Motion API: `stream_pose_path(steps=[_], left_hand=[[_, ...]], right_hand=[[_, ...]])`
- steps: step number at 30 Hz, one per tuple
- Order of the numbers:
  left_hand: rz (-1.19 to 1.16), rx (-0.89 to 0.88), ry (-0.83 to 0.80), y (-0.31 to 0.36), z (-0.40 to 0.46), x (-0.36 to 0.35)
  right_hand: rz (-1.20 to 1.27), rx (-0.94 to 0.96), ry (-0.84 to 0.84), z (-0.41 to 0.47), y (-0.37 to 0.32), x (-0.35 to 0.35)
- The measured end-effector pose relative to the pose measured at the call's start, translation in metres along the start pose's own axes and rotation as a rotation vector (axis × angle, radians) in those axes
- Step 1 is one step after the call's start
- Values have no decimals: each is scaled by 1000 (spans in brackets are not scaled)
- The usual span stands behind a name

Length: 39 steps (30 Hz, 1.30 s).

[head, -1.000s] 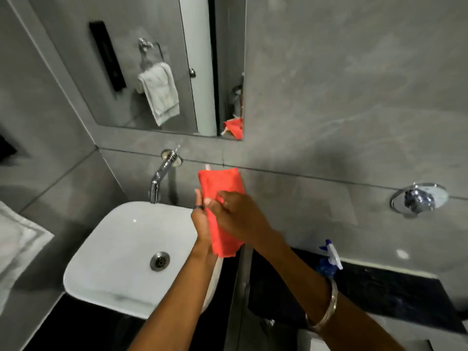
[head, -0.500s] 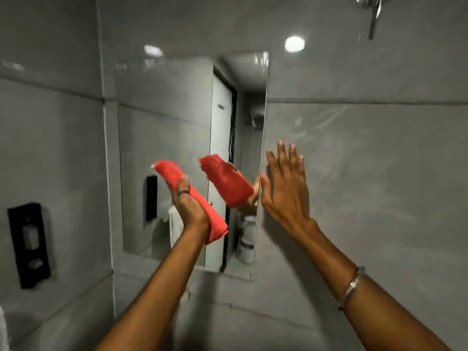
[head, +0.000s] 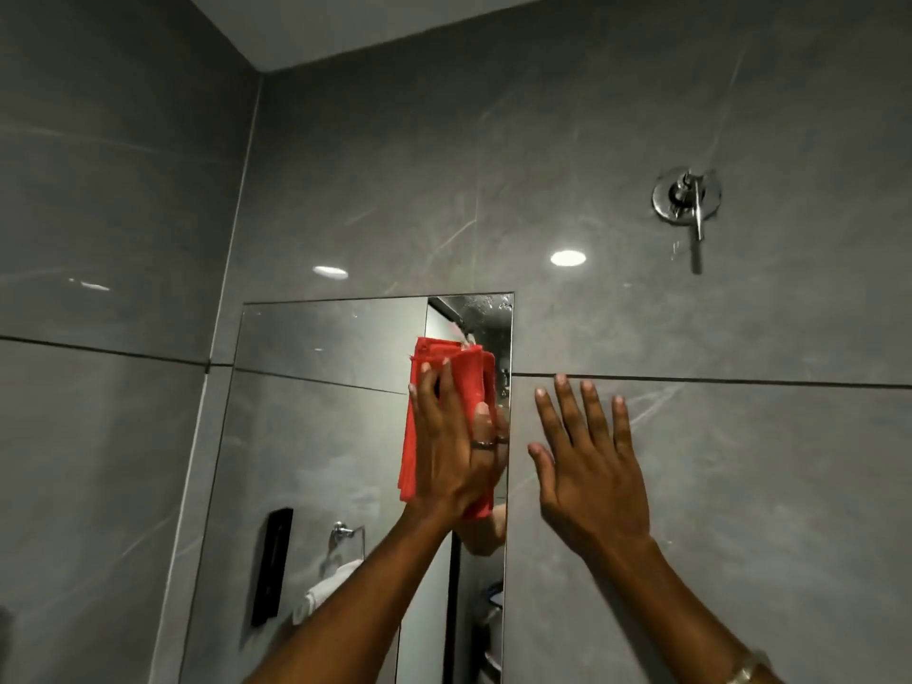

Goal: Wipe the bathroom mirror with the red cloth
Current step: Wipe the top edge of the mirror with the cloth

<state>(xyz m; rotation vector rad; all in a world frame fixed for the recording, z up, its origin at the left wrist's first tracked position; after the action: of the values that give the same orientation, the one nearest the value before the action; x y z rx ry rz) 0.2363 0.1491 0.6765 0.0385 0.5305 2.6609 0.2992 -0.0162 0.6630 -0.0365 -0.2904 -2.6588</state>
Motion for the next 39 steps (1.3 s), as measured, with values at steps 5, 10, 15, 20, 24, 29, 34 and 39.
stream_pose_path(steps=[5, 10, 15, 20, 24, 29, 34, 39], left_hand=[[312, -302, -61, -19, -12, -7], [426, -386, -37, -7, 14, -13], [417, -409, -59, 24, 71, -21], [401, -399, -24, 47, 98, -27], [425, -395, -25, 42, 82, -31], [419, -375, -70, 27, 24, -35], [463, -375, -83, 25, 20, -35], [481, -381, -58, 50, 72, -37]], right_hand=[[3, 1, -6, 0, -1, 4], [33, 34, 6, 39, 3, 20], [28, 55, -17, 63, 4, 15], [-2, 69, 46, 62, 5, 11], [-20, 67, 83, 62, 5, 8], [-2, 15, 76, 49, 4, 7], [3, -5, 59, 26, 0, 8], [6, -12, 62, 25, -1, 9]])
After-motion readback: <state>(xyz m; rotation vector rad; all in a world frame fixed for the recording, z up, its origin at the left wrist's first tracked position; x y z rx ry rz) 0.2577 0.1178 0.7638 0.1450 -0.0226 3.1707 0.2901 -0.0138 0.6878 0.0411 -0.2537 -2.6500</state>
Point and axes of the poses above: each hand's wrist, its own z-axis towards the middle knuckle, its own x-axis out of the back of the hand, y = z × x, the point moved 7 cm from there along z, towards the middle knuckle, and after that the axes turned 6 degrees about y, right-handed, at the moved point
